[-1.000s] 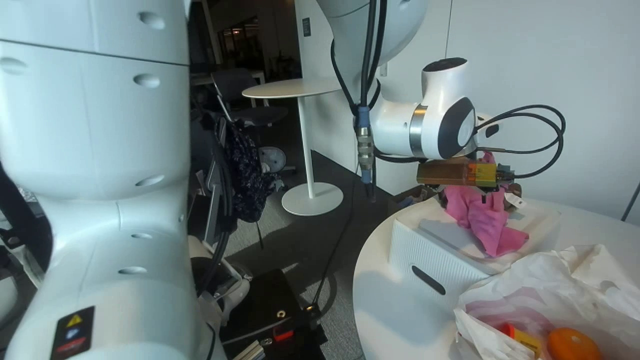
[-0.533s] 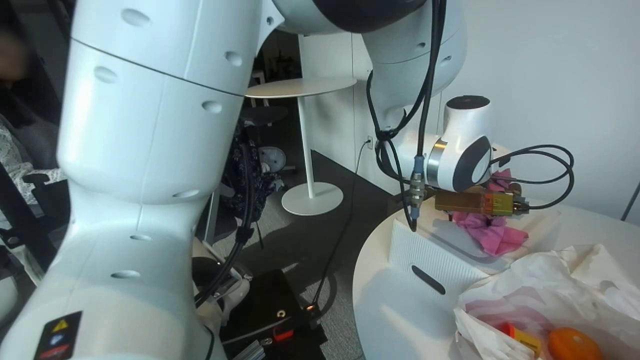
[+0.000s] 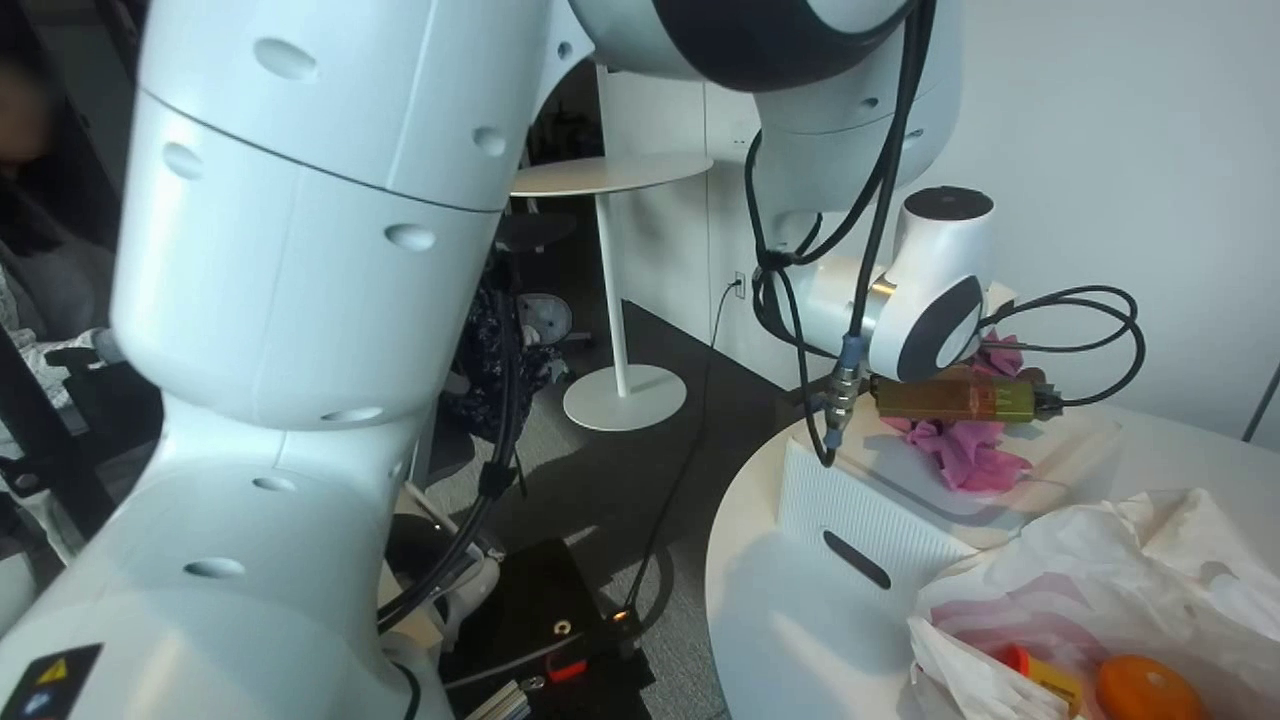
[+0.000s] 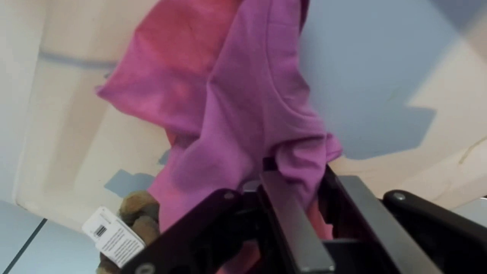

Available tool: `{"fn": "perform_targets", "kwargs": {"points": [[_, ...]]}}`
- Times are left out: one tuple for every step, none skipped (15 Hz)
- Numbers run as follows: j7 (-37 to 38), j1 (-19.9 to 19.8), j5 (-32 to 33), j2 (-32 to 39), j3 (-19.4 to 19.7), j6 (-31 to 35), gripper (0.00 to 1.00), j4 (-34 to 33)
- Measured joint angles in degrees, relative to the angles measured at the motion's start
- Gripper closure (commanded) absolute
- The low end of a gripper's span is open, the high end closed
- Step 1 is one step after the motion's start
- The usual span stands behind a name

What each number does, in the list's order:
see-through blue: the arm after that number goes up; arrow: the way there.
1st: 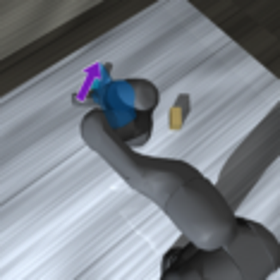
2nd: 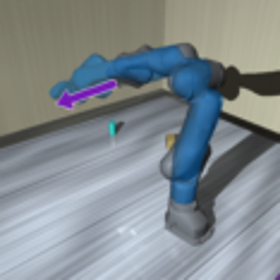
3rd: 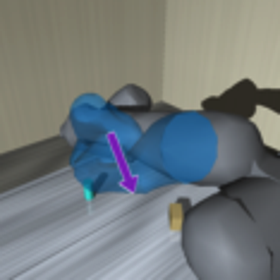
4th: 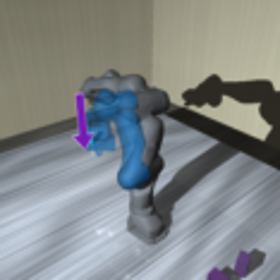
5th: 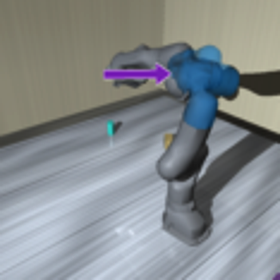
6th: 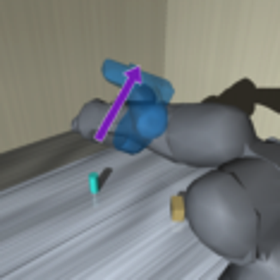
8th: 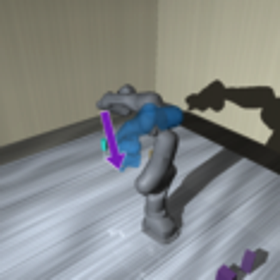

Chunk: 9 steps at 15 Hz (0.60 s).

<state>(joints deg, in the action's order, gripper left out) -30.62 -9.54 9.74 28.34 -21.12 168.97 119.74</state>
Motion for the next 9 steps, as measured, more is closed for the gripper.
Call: {"fn": "perform_targets", "kwargs": {"points": [[-0.6, -0.8, 0.0, 0.0, -0.6, 0.0, 1.00, 0.1], [-1.1, -1.4, 0.0, 0.0, -1.0, 0.0, 1.00, 0.2], [-1.4, -2.0, 0.0, -0.1, -1.3, 0.0, 0.99, 0.4], [-1.6, -2.3, -0.1, -0.3, -1.4, -1.0, 0.98, 0.5], [-1.6, -2.5, -0.2, -0.6, -1.3, -2.5, 0.98, 0.6], [-1.6, -2.7, -0.5, -1.2, -1.3, -4.8, 0.98, 0.7], [-1.8, -2.7, -1.2, -2.0, -1.3, -7.4, 0.98, 0.7], [-1.9, -2.7, -2.1, -3.0, -1.3, -10.2, 0.98, 0.7], [-2.2, -2.6, -2.9, -4.2, -1.2, -12.9, 0.98, 0.7]]}}
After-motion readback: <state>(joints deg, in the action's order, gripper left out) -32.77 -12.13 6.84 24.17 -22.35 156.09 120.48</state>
